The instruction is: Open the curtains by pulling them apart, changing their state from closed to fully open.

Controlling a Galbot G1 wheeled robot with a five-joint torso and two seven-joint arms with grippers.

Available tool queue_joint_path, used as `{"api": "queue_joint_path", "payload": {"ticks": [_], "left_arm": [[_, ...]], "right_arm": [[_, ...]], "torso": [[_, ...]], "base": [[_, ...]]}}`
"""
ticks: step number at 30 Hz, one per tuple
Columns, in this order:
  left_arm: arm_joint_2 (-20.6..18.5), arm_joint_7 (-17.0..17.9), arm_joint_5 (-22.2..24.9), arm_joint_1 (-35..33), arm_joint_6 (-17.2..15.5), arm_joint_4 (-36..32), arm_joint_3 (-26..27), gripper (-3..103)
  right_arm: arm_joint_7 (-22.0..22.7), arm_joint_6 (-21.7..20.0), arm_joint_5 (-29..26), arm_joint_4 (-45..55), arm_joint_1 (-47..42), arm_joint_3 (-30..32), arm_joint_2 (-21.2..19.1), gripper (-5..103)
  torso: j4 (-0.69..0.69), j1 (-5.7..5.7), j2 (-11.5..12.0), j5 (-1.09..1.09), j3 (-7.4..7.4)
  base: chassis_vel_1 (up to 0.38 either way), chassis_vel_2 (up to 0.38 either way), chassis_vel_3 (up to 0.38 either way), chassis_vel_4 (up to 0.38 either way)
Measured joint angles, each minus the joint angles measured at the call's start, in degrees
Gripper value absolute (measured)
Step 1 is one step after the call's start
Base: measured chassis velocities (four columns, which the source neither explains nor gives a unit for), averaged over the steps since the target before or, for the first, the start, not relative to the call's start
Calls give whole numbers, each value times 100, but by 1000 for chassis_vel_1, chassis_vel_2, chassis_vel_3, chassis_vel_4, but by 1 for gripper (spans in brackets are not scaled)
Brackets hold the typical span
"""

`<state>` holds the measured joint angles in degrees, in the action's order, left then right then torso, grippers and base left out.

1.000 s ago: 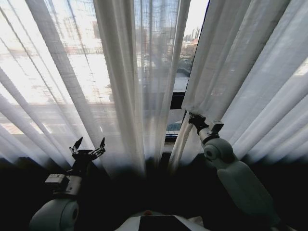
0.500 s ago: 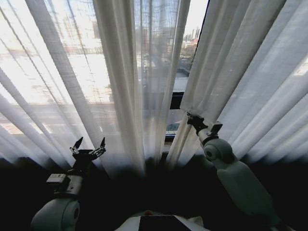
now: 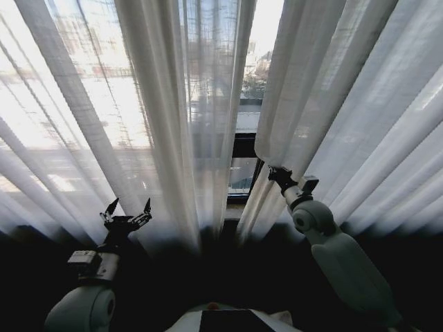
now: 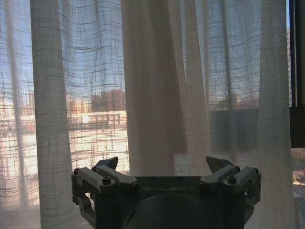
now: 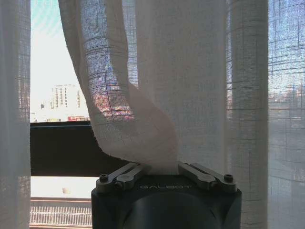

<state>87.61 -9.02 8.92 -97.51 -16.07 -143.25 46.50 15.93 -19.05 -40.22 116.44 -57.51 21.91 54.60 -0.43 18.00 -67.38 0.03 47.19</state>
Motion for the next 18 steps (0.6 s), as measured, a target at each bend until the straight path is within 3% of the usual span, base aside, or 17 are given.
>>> {"api": "queue_joint_path", "payload": {"ticks": [18], "left_arm": [[-6, -34, -79, -60, 86, 0, -23, 100]], "right_arm": [[-11, 15, 0, 1, 3, 72, 24, 0]], "torso": [[0, 0, 0, -2, 0]], "base": [[-348, -333, 335, 341]]}}
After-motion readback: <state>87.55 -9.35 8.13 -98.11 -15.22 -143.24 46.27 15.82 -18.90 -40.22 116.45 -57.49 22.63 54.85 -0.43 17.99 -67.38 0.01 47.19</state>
